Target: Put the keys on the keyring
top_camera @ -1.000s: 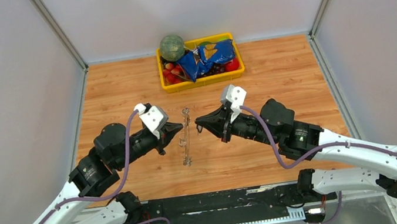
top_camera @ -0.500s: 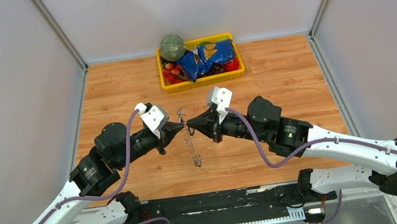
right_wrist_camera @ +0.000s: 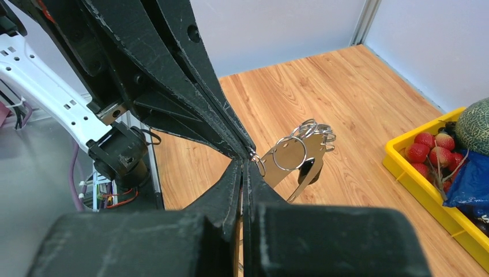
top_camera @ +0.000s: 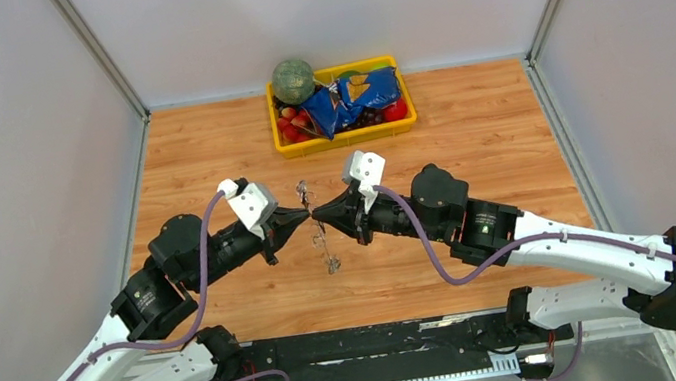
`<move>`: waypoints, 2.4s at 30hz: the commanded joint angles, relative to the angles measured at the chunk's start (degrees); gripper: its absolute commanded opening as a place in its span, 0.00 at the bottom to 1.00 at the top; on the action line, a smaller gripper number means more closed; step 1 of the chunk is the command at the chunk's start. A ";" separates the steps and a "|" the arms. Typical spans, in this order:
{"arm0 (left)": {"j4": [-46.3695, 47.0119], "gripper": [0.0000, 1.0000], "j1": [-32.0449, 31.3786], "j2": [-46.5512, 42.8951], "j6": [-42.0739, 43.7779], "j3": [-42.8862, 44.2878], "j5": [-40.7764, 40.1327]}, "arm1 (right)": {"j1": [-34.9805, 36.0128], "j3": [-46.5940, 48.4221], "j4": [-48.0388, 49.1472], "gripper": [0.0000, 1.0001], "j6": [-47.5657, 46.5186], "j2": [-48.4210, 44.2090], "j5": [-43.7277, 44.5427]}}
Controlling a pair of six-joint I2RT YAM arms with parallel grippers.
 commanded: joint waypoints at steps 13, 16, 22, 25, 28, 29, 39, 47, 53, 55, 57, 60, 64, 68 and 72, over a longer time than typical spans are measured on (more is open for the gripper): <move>3.74 0.00 0.00 -0.83 0.35 0.54 1.89 | -0.20 2.24 5.25 0.00 0.75 -1.97 1.04; 3.71 0.00 -0.04 -0.84 0.30 0.48 2.08 | -0.18 2.15 5.41 0.00 0.74 -2.34 1.50; 3.89 0.00 -0.01 -0.93 0.26 0.44 2.57 | -0.23 2.13 5.76 0.00 0.82 -2.37 2.36; 4.12 0.00 -0.02 -1.31 0.30 0.19 2.87 | -0.17 2.24 5.85 0.00 0.72 -2.12 2.61; 4.46 0.00 0.02 -1.55 0.17 0.10 3.02 | -0.22 2.24 5.94 0.00 0.95 -1.92 2.47; 4.46 0.00 0.00 -1.66 0.19 0.07 3.23 | -0.23 2.24 5.94 0.00 0.96 -1.79 2.59; 5.72 0.00 0.00 -3.11 0.29 -0.81 4.79 | -0.23 1.77 6.26 0.00 1.30 -2.16 3.21; 8.04 0.00 -0.02 -5.52 0.13 -2.16 6.17 | -0.19 1.23 6.29 0.00 1.87 -2.18 4.26; 8.72 0.00 -0.02 -6.07 -0.05 -2.61 6.18 | -0.22 1.01 6.38 0.00 3.35 -2.27 4.19; 8.74 0.00 0.00 -6.07 -0.05 -2.62 6.12 | -0.23 1.01 6.38 0.00 3.52 -2.15 4.14; 8.88 0.00 -0.02 -6.00 -0.19 -2.67 6.20 | -0.23 0.95 6.40 0.00 3.70 -2.14 4.19; 9.09 0.00 -0.01 -5.81 -0.22 -2.70 6.24 | -0.18 0.84 6.60 0.00 3.94 -2.01 2.21; 9.26 0.00 -0.01 -5.50 -0.28 -2.62 6.32 | -0.15 0.92 7.05 0.00 4.14 -1.53 1.82; 9.48 0.00 -0.02 -5.59 -0.28 -2.76 6.40 | -0.16 0.70 7.42 0.00 4.11 -1.31 2.24; 9.55 0.00 -0.02 -5.93 -0.25 -2.93 6.79 | -0.23 0.41 7.74 0.00 3.97 -1.64 3.19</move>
